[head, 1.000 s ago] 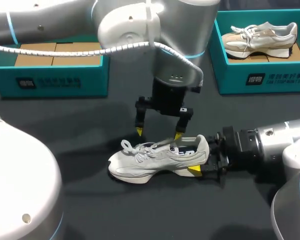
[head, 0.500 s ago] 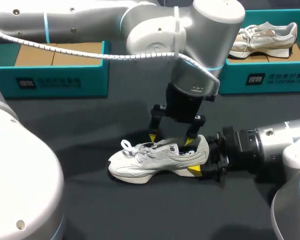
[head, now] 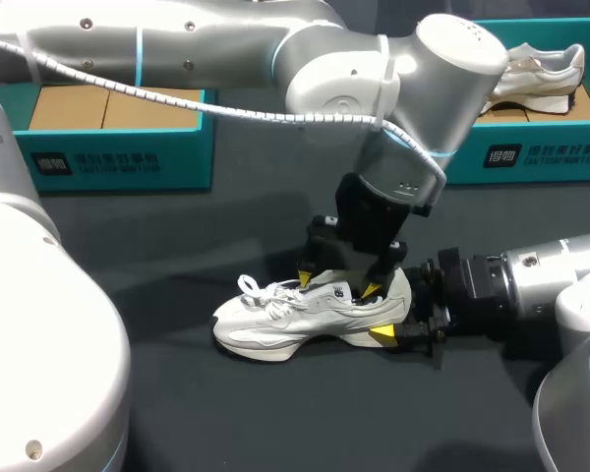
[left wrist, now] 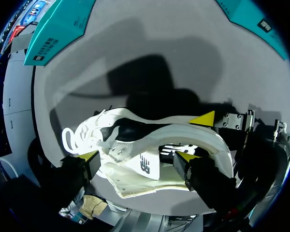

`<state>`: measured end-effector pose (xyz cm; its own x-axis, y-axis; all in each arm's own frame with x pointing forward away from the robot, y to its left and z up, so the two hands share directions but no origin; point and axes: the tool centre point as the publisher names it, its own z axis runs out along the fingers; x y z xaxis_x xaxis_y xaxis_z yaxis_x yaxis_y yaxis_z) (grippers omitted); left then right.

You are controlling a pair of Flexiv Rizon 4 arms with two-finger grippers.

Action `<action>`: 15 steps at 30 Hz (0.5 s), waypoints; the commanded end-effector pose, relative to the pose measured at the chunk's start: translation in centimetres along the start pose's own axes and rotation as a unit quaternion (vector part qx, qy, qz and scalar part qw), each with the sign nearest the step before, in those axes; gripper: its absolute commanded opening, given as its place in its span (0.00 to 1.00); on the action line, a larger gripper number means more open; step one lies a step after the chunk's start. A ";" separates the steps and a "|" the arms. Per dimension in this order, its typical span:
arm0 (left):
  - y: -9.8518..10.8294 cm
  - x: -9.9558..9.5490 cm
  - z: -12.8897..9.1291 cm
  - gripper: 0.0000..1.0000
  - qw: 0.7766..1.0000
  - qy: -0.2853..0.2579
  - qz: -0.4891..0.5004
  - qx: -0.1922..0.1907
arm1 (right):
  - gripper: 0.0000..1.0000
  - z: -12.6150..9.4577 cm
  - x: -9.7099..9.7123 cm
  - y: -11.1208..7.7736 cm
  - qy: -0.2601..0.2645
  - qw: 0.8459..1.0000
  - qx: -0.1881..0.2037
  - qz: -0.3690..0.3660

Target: Take the shoe out of the shoebox, open the shoe tongue, remove and reinsert the insole, then place the shoe into the shoebox

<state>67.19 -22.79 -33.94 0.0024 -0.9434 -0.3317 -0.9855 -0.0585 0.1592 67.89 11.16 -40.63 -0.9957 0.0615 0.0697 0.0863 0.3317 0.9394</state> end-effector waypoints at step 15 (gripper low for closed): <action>1.2 -2.2 1.2 1.00 0.998 -0.064 -0.003 0.003 | 0.00 0.0 0.1 0.1 0.000 1.000 0.002 0.000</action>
<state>66.38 -20.30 -34.40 -0.0371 -0.8952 -0.4442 -0.9840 -0.0449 0.1726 67.89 11.16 -40.63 -0.9957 0.0615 0.0697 0.0863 0.3316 0.9395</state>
